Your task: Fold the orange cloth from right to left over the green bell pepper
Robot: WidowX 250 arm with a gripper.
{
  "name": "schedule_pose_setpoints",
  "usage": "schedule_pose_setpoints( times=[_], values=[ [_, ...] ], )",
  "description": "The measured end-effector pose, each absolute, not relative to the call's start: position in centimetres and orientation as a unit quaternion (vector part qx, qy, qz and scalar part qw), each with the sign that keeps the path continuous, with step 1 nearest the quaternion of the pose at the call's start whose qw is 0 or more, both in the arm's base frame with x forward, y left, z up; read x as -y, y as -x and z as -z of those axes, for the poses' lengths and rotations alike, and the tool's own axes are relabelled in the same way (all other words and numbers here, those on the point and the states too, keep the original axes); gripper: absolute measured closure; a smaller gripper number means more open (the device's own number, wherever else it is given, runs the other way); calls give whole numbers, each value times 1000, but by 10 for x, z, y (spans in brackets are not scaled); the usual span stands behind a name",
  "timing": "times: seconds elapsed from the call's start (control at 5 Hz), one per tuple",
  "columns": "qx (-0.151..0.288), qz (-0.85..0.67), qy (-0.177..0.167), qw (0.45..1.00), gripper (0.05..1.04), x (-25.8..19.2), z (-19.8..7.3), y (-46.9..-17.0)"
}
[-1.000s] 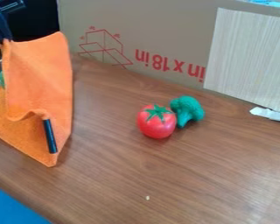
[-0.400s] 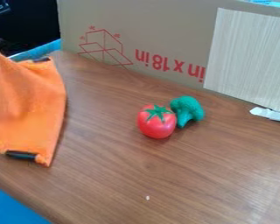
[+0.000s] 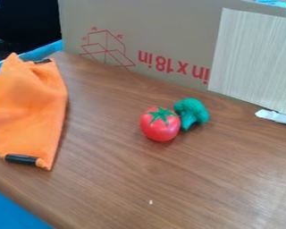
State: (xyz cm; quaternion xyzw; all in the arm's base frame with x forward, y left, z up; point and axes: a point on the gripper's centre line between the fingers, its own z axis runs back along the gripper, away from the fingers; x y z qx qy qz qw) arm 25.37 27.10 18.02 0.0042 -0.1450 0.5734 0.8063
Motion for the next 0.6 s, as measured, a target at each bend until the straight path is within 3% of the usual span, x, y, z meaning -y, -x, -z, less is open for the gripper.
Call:
schedule_pose_setpoints(
  times=[0.2,0.4,0.6],
  values=[
    [129,-560,-2,818,94,-269,-194,-255],
    [60,-462,16,885,83,-244,-210,-280],
    [-13,-340,7,940,83,-198,-216,-318]
  ],
)
